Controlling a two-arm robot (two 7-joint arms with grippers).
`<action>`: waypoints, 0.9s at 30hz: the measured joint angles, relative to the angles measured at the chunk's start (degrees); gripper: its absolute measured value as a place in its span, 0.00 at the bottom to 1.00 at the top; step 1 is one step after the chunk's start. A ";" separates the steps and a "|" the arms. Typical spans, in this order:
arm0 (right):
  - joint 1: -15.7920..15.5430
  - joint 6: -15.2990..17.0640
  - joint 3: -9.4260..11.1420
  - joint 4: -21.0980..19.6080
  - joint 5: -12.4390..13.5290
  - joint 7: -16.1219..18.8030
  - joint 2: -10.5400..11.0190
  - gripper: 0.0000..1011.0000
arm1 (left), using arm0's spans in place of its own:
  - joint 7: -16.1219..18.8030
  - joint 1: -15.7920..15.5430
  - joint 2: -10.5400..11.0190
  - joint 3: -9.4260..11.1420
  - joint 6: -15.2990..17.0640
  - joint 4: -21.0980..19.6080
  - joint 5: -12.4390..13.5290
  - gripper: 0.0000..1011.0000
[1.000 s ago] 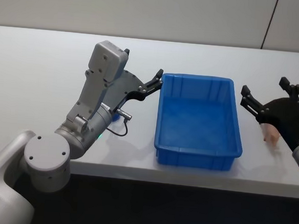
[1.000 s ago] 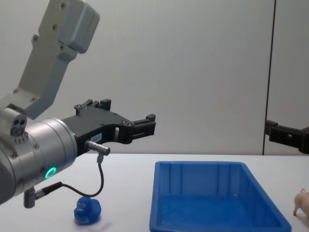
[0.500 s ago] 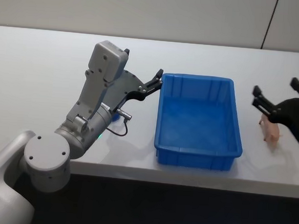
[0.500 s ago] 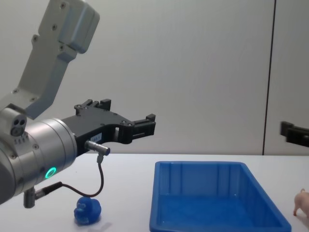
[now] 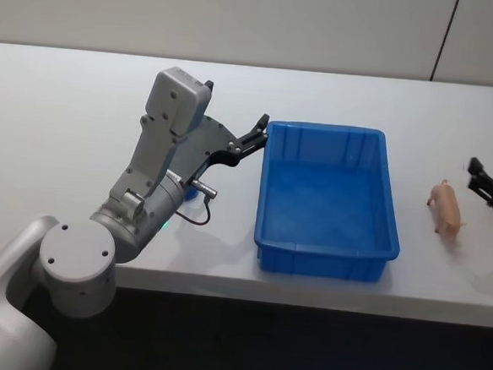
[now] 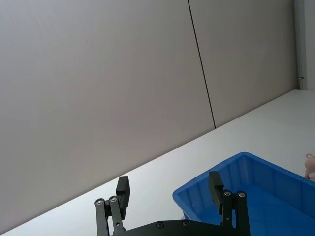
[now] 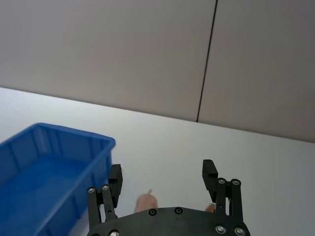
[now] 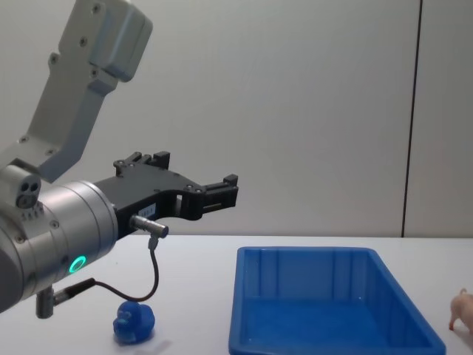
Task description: Pick up the two dolls from the table and place them into the box.
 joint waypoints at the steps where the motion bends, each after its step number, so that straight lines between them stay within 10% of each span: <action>1: 0.02 0.12 0.11 0.17 0.12 0.12 0.12 0.99 | 0.00 0.00 0.00 0.00 0.00 0.00 0.00 0.99; 27: 3.05 8.06 2.06 9.27 2.75 0.26 1.63 0.99 | 0.00 0.00 0.00 0.00 0.00 0.00 0.00 0.99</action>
